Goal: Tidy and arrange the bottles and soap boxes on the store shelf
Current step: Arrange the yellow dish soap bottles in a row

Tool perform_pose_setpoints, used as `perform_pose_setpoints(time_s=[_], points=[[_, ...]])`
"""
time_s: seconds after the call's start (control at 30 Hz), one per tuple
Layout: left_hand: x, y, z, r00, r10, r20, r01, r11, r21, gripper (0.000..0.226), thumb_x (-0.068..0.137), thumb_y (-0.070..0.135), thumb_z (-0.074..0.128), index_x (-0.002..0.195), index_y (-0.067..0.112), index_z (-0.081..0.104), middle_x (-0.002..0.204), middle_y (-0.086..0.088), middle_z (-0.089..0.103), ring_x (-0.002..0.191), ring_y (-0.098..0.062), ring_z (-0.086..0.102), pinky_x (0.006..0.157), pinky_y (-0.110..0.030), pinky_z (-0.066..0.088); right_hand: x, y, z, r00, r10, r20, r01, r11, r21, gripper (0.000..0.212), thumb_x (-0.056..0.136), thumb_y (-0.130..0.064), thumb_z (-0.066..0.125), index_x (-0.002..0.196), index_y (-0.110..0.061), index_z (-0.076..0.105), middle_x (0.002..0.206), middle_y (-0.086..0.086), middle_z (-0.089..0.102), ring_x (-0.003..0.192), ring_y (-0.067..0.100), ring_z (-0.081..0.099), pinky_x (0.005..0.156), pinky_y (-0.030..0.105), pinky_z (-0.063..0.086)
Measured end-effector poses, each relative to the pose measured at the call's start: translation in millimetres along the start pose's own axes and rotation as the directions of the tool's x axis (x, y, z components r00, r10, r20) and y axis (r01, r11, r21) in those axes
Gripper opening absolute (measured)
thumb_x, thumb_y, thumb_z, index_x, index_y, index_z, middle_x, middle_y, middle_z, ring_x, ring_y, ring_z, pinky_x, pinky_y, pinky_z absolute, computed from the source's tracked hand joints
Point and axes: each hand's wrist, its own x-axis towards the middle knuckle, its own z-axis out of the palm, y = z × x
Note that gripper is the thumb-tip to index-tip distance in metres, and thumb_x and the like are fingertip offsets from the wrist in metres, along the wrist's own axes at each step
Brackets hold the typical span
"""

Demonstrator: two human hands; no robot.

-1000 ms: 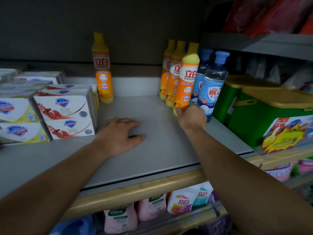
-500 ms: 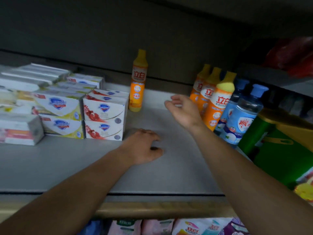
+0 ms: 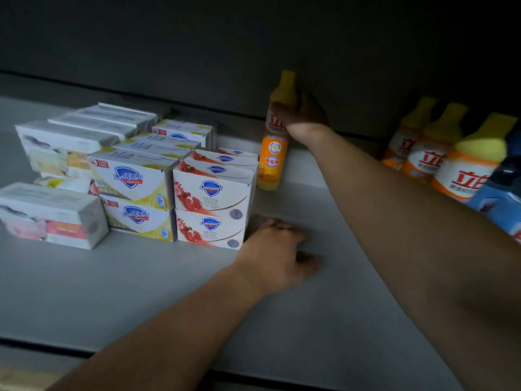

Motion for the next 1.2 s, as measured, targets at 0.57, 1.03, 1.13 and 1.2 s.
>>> perform_pose_setpoints(time_s=[0.57,1.03,1.13,1.2], points=[[-2.0,23.9,-32.6,0.963,-0.148,-0.226,0.031,0.891,-0.453,0.066,0.086,0.031,0.069,0.142,0.013,0.039,0.135,-0.007,0.053,0.122,-0.025,0.052,0.1,-0.036,0.044,-126.2,5.1,-94.9,0.989,-0.034,-0.141,0.024,0.997,-0.067,0.023,0.083,-0.053,0.068,0.087,-0.033,0.057,0.097,-0.009,0.069,0.09,0.009,0.067,0.082,0.038,0.058],[-28.4,46.4,-64.0,0.939,0.117,0.325,0.322,0.041,-0.946,0.048,0.07,0.043,0.073,0.1,0.007,0.063,0.077,-0.016,0.07,0.062,-0.031,0.068,0.049,-0.035,0.054,-147.0,43.8,-86.6,0.814,0.567,0.127,-0.572,0.742,0.35,0.053,0.078,-0.066,0.063,0.101,-0.018,0.062,0.077,0.009,0.075,0.067,0.023,0.074,0.068,0.044,0.061],[-25.5,44.8,-63.2,0.923,0.103,0.371,0.37,0.032,-0.928,0.052,0.067,0.046,0.068,0.099,0.005,0.062,0.073,-0.017,0.069,0.059,-0.03,0.068,0.048,-0.032,0.054,-145.0,53.8,-80.7,0.787,0.593,0.169,-0.61,0.708,0.356,0.056,0.077,-0.066,0.063,0.106,-0.018,0.062,0.082,0.012,0.076,0.071,0.026,0.075,0.074,0.049,0.06],[-25.0,43.2,-63.4,0.918,0.096,0.385,0.383,0.036,-0.923,0.053,0.067,0.045,0.068,0.1,0.004,0.062,0.073,-0.017,0.069,0.059,-0.03,0.068,0.048,-0.033,0.054,-144.5,55.7,-79.7,0.782,0.598,0.176,-0.617,0.704,0.352,0.056,0.08,-0.066,0.061,0.109,-0.018,0.061,0.089,0.012,0.075,0.074,0.026,0.075,0.075,0.048,0.06]])
